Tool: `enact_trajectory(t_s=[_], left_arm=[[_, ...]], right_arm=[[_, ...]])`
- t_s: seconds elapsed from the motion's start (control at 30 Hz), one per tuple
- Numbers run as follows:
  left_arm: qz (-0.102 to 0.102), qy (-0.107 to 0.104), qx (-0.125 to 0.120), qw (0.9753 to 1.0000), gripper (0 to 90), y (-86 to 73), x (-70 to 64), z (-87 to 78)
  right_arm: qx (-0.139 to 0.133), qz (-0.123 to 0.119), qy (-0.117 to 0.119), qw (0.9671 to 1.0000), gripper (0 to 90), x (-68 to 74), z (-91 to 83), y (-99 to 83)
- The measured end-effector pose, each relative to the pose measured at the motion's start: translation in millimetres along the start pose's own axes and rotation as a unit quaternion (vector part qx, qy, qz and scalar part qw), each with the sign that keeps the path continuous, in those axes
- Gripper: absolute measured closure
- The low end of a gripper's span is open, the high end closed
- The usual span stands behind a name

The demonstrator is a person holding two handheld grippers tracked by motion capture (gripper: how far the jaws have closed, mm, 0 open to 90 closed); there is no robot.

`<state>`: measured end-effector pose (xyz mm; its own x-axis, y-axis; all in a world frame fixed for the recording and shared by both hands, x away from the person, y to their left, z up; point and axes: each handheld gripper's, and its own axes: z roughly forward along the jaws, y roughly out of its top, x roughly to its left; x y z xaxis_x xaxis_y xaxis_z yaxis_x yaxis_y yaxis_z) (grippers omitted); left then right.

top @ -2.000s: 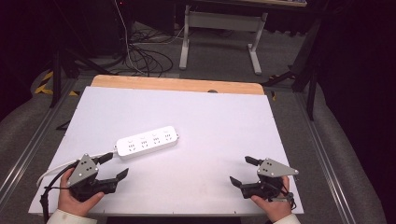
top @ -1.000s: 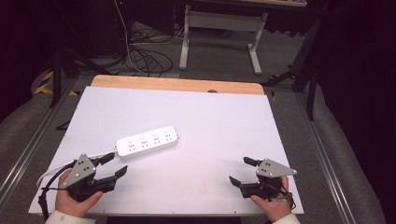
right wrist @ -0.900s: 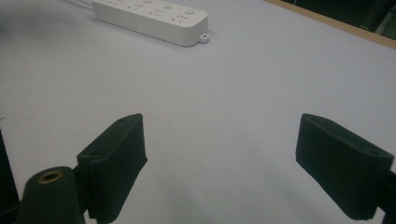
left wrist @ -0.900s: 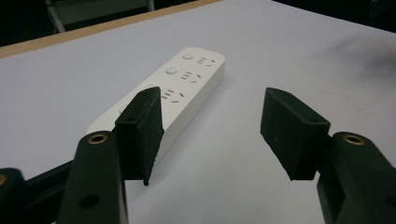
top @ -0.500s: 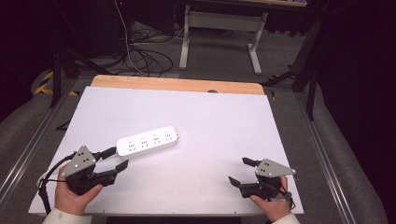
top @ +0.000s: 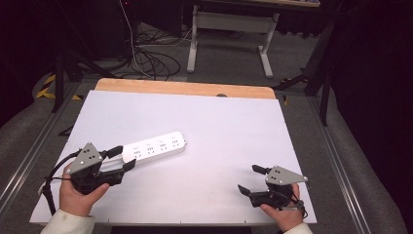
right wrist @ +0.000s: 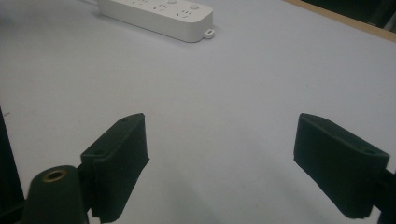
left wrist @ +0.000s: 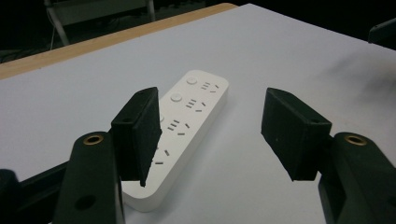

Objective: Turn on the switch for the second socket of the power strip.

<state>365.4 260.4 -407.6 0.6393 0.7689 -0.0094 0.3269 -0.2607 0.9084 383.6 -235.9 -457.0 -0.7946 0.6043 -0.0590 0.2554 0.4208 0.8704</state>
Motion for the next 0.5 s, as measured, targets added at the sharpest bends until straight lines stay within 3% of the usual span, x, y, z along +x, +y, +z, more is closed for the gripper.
enact_trajectory(t_s=[0.5], left_arm=[[-0.003,0.003,0.001,1.0000,38.9,14.4,6.5,9.9]], right_arm=[[0.001,-0.001,0.002,1.0000,18.4,0.1,0.2,-0.1]])
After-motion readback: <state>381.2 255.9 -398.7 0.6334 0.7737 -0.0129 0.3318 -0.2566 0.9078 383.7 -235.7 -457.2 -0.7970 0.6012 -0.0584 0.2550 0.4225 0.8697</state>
